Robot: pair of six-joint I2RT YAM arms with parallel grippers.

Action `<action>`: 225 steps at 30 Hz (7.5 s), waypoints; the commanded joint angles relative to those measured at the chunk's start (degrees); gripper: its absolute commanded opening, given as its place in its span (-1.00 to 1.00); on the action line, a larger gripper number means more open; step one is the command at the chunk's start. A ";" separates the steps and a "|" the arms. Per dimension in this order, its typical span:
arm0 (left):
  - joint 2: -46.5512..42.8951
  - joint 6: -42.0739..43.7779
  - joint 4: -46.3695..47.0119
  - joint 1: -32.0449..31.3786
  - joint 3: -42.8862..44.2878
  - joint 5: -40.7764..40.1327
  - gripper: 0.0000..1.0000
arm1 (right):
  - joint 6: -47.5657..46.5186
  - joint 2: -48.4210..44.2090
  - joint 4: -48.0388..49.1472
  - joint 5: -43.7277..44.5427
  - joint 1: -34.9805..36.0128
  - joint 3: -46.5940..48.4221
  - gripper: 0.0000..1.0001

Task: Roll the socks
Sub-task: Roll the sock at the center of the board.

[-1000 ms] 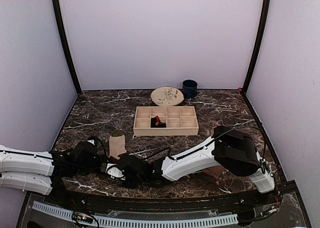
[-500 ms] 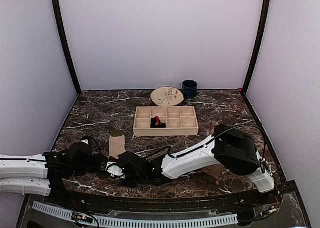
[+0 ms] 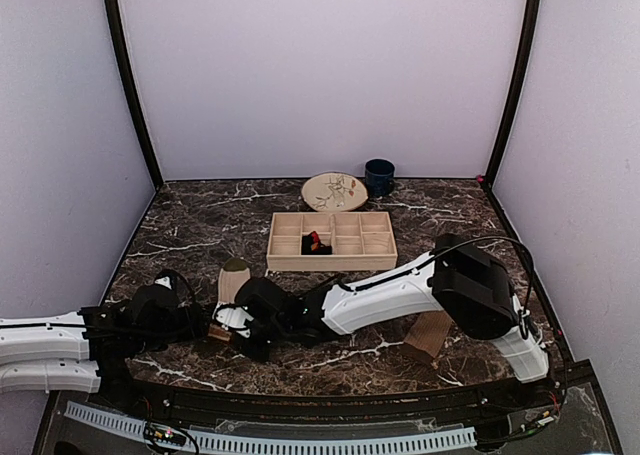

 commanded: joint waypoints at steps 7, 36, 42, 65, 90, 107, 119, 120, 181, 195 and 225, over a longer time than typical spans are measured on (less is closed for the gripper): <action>-0.68 0.35 -2.36 0.06 0.10 -0.53 0.52 | 9.92 0.58 -7.17 -13.91 -5.53 7.84 -1.00; -0.69 2.89 -0.61 -0.01 0.83 2.69 0.50 | 30.52 5.83 -3.68 -29.99 -12.12 10.99 -1.00; 1.16 3.94 0.71 -0.36 1.22 3.91 0.49 | 39.34 6.50 1.84 -34.31 -13.47 9.26 -1.00; 11.60 5.20 3.39 -0.91 6.55 0.01 0.49 | 52.89 6.87 9.80 -36.69 -14.24 5.14 -1.00; 21.06 5.99 9.34 -0.91 8.84 -3.26 0.50 | 57.88 9.45 12.01 -39.51 -17.16 6.05 -1.00; 26.75 4.59 10.38 -0.91 10.59 -6.70 0.50 | 56.65 10.72 8.73 -38.74 -17.57 8.66 -1.00; 31.95 1.15 12.77 -0.91 9.75 -7.97 0.50 | 52.13 10.88 3.02 -35.56 -17.85 11.20 -0.99; 32.25 0.86 13.17 -0.91 9.64 -7.89 0.49 | 51.33 10.78 2.14 -34.97 -17.85 11.53 -0.96; 29.35 -1.33 17.11 -0.14 4.94 -3.70 0.37 | -20.01 -0.87 24.84 27.94 2.22 -11.68 0.00; 28.85 -1.25 17.64 0.23 4.12 -3.46 0.36 | -18.64 2.68 24.51 25.28 1.43 -6.62 0.01; 27.88 -1.30 18.01 0.33 3.54 -3.02 0.36 | -6.81 2.91 20.25 12.44 -3.50 -4.22 -0.11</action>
